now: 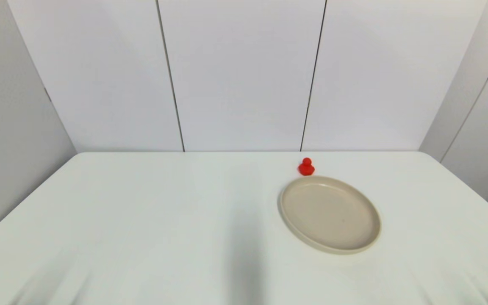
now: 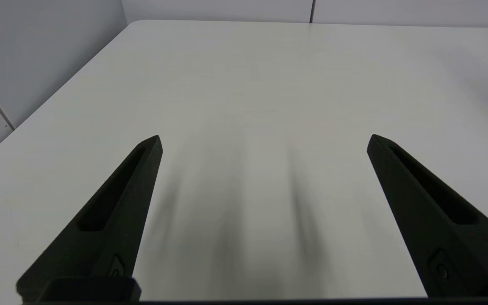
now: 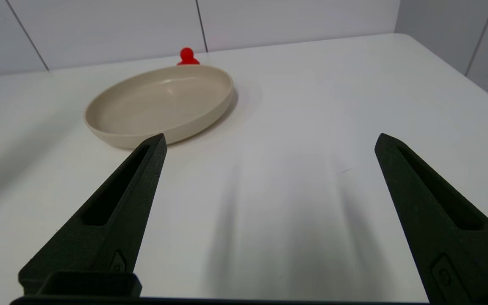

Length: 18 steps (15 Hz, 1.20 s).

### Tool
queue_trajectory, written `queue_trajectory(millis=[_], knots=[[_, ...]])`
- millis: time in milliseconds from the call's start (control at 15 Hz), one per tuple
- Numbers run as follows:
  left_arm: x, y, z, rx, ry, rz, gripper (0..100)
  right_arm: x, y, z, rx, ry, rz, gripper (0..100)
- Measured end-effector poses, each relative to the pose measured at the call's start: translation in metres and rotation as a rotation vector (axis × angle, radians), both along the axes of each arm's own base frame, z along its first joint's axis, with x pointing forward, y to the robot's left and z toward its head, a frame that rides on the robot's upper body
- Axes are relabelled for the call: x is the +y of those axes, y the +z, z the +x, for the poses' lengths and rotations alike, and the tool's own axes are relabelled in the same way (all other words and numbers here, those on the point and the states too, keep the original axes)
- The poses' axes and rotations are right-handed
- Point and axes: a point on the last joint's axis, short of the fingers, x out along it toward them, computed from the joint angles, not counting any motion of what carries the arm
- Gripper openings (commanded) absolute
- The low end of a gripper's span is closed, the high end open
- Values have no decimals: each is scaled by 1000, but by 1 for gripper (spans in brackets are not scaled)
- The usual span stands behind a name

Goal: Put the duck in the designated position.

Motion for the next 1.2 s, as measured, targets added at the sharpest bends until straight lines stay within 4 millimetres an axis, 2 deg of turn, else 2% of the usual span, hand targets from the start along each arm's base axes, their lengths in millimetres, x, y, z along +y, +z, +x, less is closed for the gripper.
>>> queue_trajectory(millis=[400,1200], knots=[[0,0,0,0,-1,0,100,0,-1,0,8,-11,-162,100],[0,0,0,0,0,0,100,0,-5,0,47,-8,-137,100]])
